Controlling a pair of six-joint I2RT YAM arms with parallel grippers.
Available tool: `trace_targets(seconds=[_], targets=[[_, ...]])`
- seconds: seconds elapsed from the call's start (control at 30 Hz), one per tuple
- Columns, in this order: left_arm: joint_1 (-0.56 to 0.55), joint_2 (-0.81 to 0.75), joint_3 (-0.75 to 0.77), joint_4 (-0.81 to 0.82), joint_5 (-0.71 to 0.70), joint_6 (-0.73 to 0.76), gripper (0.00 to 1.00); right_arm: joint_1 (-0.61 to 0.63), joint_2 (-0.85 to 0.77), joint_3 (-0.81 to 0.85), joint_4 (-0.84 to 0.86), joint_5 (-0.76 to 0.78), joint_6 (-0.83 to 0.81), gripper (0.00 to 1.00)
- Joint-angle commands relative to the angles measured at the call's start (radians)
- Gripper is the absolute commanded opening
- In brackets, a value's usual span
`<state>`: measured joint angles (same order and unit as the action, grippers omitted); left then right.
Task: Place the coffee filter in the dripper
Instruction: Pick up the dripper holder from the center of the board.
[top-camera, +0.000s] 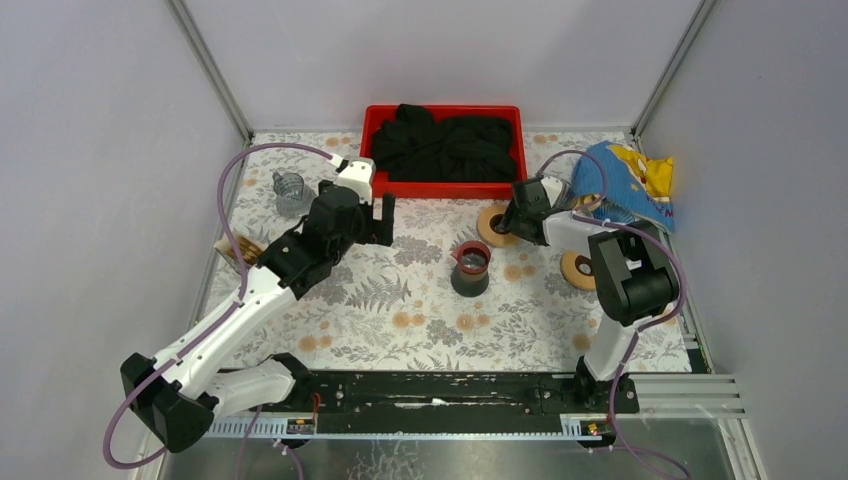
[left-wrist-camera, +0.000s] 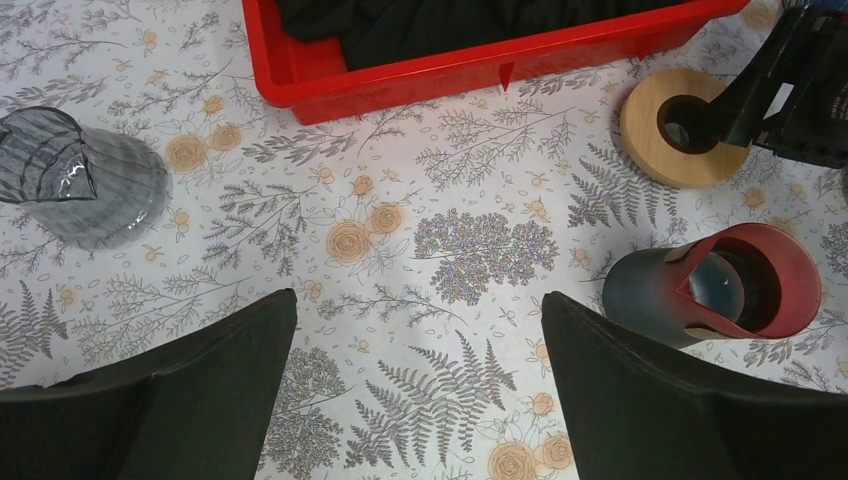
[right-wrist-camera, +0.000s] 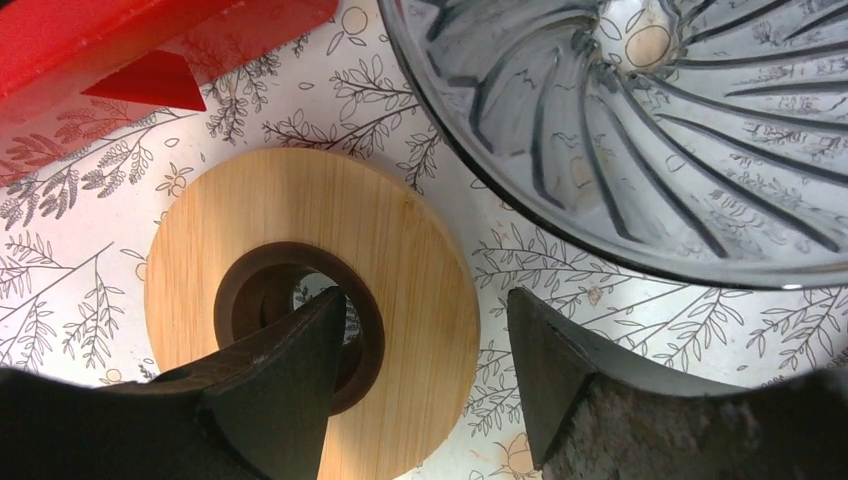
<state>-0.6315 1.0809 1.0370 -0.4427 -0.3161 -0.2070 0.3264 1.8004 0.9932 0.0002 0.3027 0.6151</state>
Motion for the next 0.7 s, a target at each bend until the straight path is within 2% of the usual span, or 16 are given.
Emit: trace_targets(seconds=[0.0, 0.27, 0.67], targets=[[0.010, 0.005, 0.018, 0.033, 0.014, -0.012, 1.00, 0.007, 0.011, 0.041, 0.028, -0.002, 0.006, 0.65], [0.013, 0.016, 0.017, 0.032, 0.020, -0.012, 1.00, 0.008, -0.034, 0.028, 0.021, 0.000, -0.008, 0.44], [0.019, 0.031, 0.020, 0.033, 0.046, -0.018, 1.00, 0.009, -0.198, 0.009, -0.043, -0.019, -0.070, 0.38]])
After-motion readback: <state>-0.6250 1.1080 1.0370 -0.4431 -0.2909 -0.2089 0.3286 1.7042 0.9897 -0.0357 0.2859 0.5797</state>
